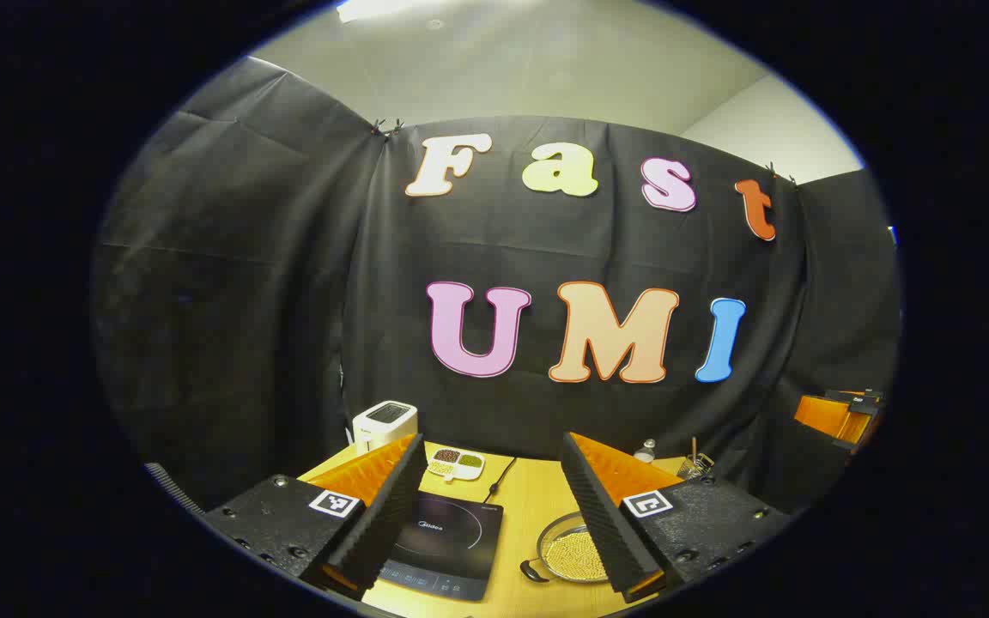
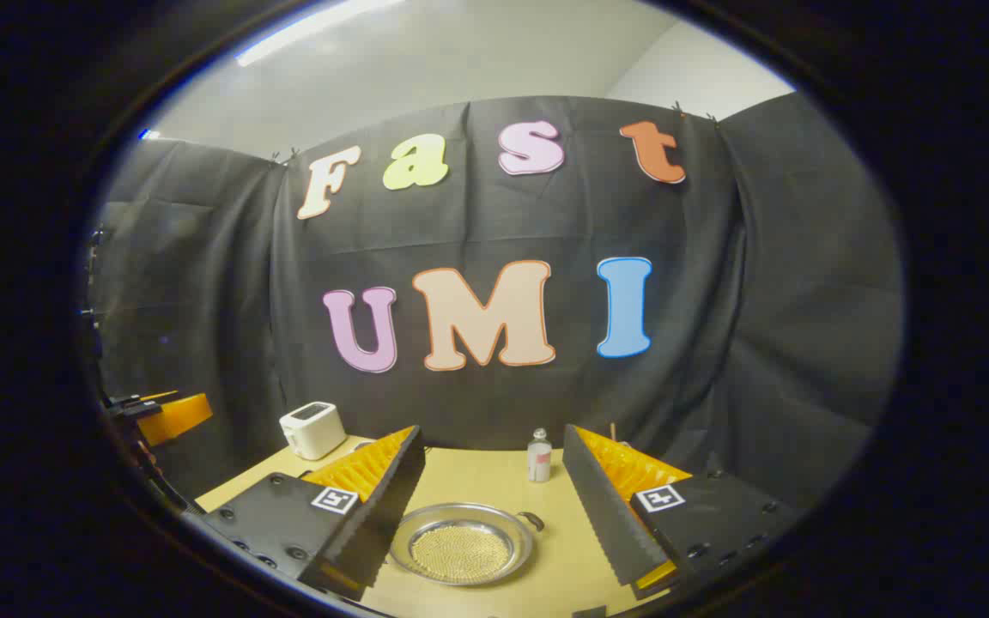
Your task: First push the handle of the pot to place it horizontally, then grasp the pot with both hands and set it on the induction cooktop.
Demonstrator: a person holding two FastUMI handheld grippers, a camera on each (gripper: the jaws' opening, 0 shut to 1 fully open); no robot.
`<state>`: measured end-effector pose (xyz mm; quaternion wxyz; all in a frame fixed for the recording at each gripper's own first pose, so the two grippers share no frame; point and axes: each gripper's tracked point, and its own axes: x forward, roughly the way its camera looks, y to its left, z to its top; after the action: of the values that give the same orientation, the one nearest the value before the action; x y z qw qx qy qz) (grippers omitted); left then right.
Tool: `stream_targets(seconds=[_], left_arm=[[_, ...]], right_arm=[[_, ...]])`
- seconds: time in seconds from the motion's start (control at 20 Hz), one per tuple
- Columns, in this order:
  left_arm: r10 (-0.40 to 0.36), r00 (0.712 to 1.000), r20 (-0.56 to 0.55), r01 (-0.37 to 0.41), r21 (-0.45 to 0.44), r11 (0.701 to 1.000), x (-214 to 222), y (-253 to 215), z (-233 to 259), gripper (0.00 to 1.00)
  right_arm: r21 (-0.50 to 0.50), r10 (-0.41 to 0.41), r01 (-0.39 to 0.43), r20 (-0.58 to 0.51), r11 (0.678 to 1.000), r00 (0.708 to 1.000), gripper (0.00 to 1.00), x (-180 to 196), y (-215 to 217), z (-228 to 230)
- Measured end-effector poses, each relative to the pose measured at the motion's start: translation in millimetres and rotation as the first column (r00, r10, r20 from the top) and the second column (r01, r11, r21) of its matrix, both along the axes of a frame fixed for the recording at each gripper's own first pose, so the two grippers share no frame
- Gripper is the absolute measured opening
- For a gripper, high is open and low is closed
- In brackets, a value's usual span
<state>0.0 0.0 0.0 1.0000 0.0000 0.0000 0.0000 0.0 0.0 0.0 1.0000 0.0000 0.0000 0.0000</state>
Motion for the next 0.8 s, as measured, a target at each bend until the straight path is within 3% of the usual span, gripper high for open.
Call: stream_targets(seconds=[0.35,0.4,0.8], left_arm=[[-0.009,0.999,-0.03,0.009,0.018,1.0,1,-13,-8,0.96],[-0.012,0.999,-0.033,0.013,0.018,1.0,1,-15,-9,0.92],[-0.029,0.999,-0.037,0.03,0.036,0.999,-1,-25,-8,0.92]], right_arm=[[-0.003,-0.006,0.006,-0.004,1.0,1.0,0.98,0,-14,0],[-0.004,-0.003,0.003,-0.004,1.0,1.0,0.98,0,-14,0],[-0.009,0.0,-0.001,-0.005,1.0,1.0,1.0,-5,-15,-3]])
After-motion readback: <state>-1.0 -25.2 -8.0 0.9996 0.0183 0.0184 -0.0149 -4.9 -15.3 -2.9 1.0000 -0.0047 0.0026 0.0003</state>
